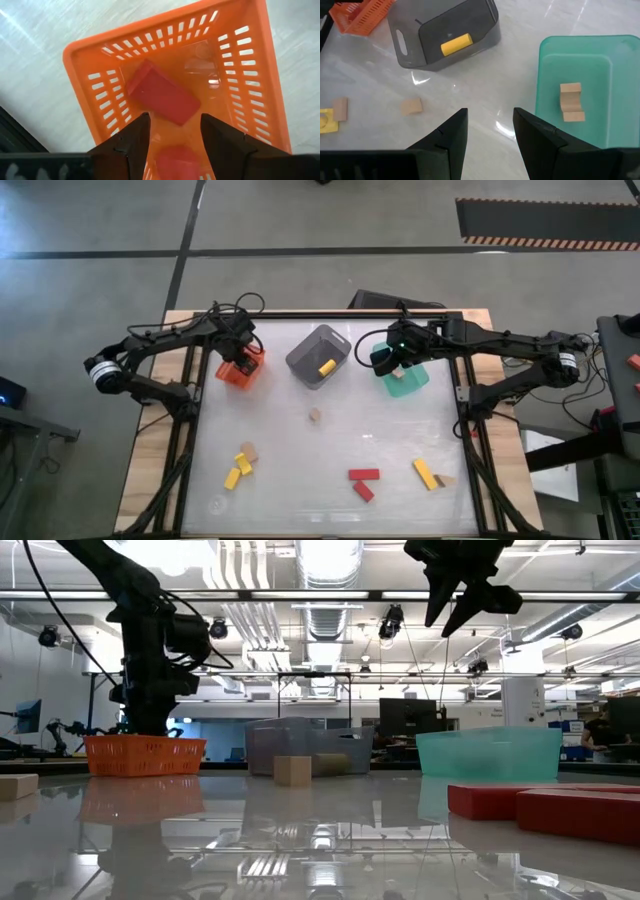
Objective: Sort & place blocks by color
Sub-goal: Put the brown block into the blue bin
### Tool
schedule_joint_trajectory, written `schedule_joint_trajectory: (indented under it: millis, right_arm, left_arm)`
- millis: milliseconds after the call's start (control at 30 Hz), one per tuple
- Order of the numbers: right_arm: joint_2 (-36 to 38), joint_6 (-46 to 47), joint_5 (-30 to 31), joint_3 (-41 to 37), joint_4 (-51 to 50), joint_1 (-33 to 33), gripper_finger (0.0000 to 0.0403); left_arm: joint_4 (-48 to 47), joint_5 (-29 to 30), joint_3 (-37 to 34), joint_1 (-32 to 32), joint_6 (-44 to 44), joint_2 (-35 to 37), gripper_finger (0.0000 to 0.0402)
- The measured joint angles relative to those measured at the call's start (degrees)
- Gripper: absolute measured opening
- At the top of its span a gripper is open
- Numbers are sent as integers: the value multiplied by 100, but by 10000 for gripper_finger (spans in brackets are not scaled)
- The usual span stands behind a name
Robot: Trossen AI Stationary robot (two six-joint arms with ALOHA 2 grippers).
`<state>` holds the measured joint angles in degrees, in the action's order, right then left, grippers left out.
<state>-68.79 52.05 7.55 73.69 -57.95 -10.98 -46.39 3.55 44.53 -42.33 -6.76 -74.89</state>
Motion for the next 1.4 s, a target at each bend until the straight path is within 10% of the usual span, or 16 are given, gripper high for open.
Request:
schedule_joint_trajectory:
  millis: [900, 1400]
  right_arm:
    - [-394, 1409, -49, 1, 1042, 1213, 148]
    - [-2548, -1303, 319, 638, 3065, 1479, 148]
  left_arm:
    - [673, -544, 341, 962, -1611, 1914, 160]
    - [1792, -540, 321, 1213, -2007, 2813, 160]
